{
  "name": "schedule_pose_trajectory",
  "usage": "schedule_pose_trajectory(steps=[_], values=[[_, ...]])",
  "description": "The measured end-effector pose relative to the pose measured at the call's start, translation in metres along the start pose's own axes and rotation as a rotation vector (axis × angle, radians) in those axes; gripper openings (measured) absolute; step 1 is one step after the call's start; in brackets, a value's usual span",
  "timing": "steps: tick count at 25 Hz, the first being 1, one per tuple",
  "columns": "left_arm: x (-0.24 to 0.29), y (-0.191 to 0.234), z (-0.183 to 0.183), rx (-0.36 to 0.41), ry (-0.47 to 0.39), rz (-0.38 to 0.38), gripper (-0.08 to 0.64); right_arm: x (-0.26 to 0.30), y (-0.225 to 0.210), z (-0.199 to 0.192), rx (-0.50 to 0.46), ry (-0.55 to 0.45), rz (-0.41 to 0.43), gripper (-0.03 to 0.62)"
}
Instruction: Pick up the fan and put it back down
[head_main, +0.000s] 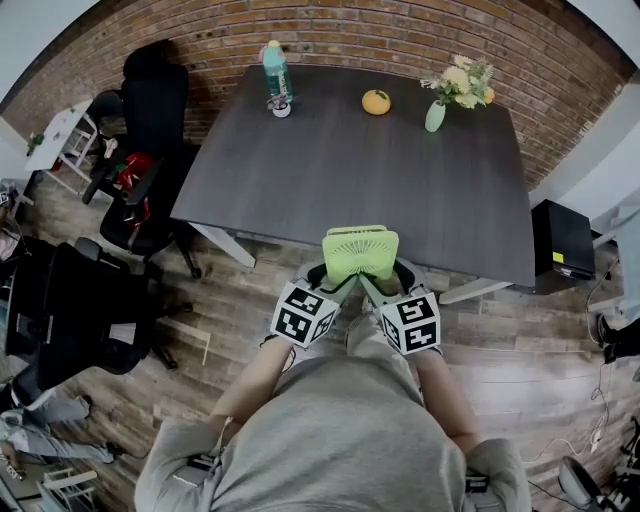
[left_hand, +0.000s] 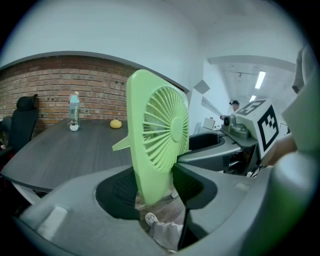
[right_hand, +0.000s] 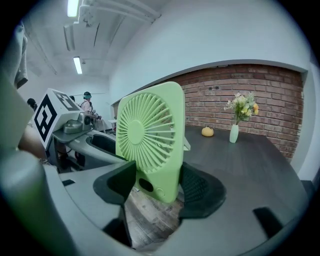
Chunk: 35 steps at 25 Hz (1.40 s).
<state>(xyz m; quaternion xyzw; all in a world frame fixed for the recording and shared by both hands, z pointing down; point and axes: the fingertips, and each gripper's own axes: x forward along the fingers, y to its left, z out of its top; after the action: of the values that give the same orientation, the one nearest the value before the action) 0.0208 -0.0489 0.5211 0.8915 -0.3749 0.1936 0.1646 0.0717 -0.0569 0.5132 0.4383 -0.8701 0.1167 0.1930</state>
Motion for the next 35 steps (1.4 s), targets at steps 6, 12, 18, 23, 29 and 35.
schedule_pose_trajectory(steps=[6,12,18,23,29,35], values=[[-0.035,-0.019,-0.014,-0.005,-0.011,0.011,0.204,-0.025,0.033,-0.005,-0.015,-0.011,0.007,0.278],[-0.063,-0.032,-0.023,-0.009,-0.028,0.028,0.204,-0.043,0.059,-0.008,-0.028,-0.023,0.016,0.278],[-0.076,-0.045,-0.031,-0.023,-0.032,0.037,0.204,-0.057,0.071,-0.013,-0.035,-0.021,0.027,0.278],[-0.08,-0.05,-0.032,-0.026,-0.029,0.044,0.204,-0.062,0.074,-0.014,-0.032,-0.022,0.037,0.278],[-0.081,-0.046,-0.03,-0.026,-0.032,0.068,0.204,-0.058,0.074,-0.011,-0.039,-0.027,0.057,0.278],[-0.092,-0.032,-0.03,-0.028,-0.038,0.093,0.204,-0.047,0.087,-0.003,-0.046,-0.031,0.08,0.278]])
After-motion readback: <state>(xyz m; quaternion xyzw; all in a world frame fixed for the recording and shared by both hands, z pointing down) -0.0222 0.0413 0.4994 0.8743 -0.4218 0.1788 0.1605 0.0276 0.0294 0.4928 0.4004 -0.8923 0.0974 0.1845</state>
